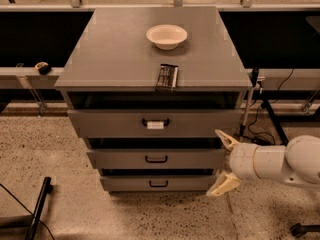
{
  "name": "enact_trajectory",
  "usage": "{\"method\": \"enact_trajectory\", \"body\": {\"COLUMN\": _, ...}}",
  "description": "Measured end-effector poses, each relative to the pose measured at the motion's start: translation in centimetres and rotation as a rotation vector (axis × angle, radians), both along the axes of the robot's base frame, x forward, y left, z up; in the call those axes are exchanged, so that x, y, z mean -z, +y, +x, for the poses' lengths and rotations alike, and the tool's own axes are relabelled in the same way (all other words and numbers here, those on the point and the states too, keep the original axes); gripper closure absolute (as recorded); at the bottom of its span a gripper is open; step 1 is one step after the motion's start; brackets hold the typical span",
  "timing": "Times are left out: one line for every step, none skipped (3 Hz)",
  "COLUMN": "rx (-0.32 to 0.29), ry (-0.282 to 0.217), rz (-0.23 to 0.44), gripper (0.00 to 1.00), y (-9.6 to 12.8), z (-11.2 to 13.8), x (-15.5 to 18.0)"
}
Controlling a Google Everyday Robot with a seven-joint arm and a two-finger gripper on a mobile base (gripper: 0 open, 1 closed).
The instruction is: Open middle drawer
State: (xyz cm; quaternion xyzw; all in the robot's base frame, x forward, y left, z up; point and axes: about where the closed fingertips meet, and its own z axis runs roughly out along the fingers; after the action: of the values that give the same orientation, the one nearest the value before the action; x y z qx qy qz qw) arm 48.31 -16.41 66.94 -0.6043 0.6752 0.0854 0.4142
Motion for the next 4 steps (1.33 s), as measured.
{"method": "enact_trajectory", "body": {"rx": -0.051, "ry": 0.041, "rz": -0.039, "gripper": 0.0, "y": 0.4, "z": -0.2, "x": 0.9}}
{"method": "enact_trajectory", "body": {"rx": -0.165, "ry": 0.049, "rz": -0.102, "gripper": 0.0, "y": 1.1, "z": 1.3, "x": 4.4}}
{"method": "enact_trajectory", "body": {"rx": -0.236, "ry": 0.034, "rz": -0.133, "gripper": 0.0, "y": 1.6, "z": 2.7, "x": 8.9}}
{"method": "enact_trajectory", "body": {"rx": -0.272, "ry": 0.018, "rz": -0.18, "gripper": 0.0, "y": 1.8, "z": 4.3, "x": 12.5}}
